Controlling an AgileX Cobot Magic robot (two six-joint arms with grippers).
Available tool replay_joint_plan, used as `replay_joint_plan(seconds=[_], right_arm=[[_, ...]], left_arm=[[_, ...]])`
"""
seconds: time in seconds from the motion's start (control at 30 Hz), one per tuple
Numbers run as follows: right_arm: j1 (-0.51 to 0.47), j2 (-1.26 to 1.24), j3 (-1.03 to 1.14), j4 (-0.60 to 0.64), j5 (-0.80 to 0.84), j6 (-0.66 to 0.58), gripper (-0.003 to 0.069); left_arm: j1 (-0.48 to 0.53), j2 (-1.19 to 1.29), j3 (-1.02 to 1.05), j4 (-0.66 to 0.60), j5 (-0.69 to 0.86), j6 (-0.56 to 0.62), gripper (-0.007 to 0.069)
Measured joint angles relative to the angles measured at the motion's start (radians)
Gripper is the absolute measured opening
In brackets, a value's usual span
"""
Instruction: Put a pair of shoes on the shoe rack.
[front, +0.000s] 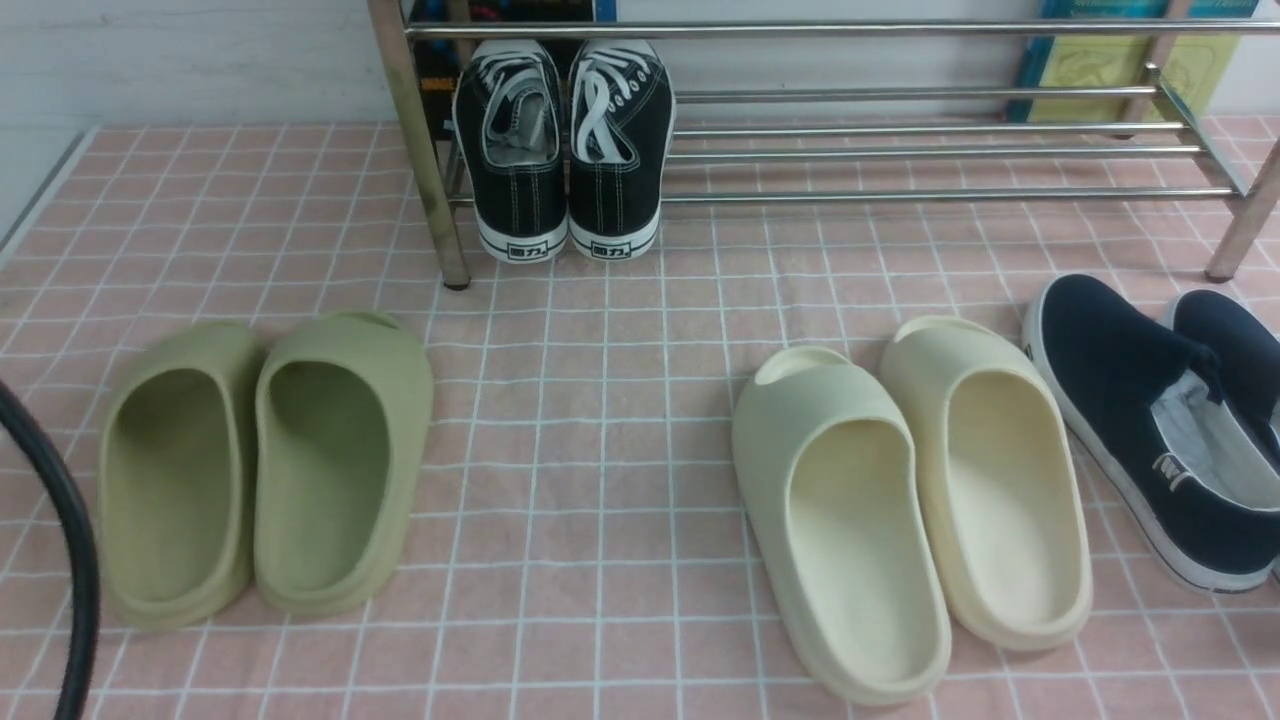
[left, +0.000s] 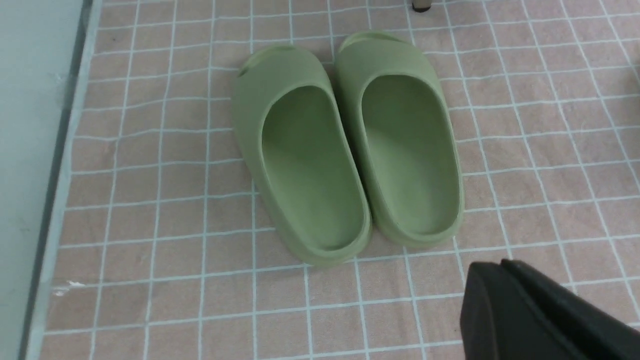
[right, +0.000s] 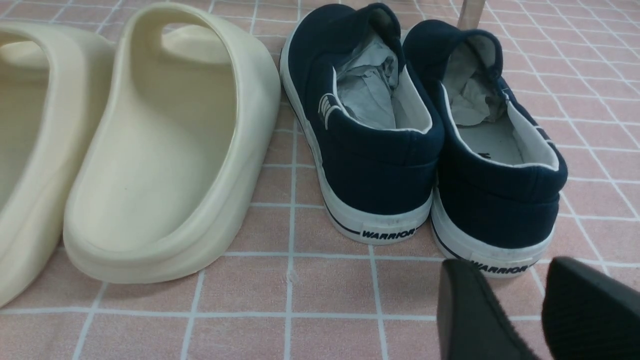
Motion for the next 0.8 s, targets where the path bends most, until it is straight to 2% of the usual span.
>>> replay_joint_plan(seconds=[0.1, 0.2, 0.4, 0.43, 0.47, 0.57, 0.63, 0.8], right_arm=[[0.000, 0.000, 0.000, 0.000, 0.000, 0.000, 0.0239], [0.000, 0.000, 0.000, 0.000, 0.000, 0.000, 0.0239], [0.000, 0.000, 0.000, 0.000, 0.000, 0.000, 0.0239], [0.000, 0.000, 0.000, 0.000, 0.000, 0.000, 0.0239], [0.000, 0.000, 0.000, 0.000, 0.000, 0.000, 0.0239], [0.000, 0.000, 0.000, 0.000, 0.000, 0.000, 0.0239], [0.000, 0.000, 0.000, 0.000, 0.000, 0.000, 0.0239], [0.000, 0.000, 0.000, 0.000, 0.000, 0.000, 0.0239]], left_arm=[[0.002, -0.035, 0.031, 0.001, -0.035, 0.022, 0.0015], [0.067, -0.133, 0.154, -0.027, -0.200, 0.040, 0.0015], [0.295, -0.342, 0.493, -0.160, -0.593, 0.171, 0.0015], [0.302, -0.356, 0.505, -0.171, -0.620, 0.176, 0.0015], [0.365, -0.410, 0.614, -0.206, -0.721, 0.208, 0.0015], [0.432, -0.493, 0.754, -0.231, -0.846, 0.224, 0.0015], [0.460, -0.544, 0.839, -0.239, -0.906, 0.228, 0.0015], [0.471, -0.585, 0.966, -0.244, -0.924, 0.228, 0.0015]])
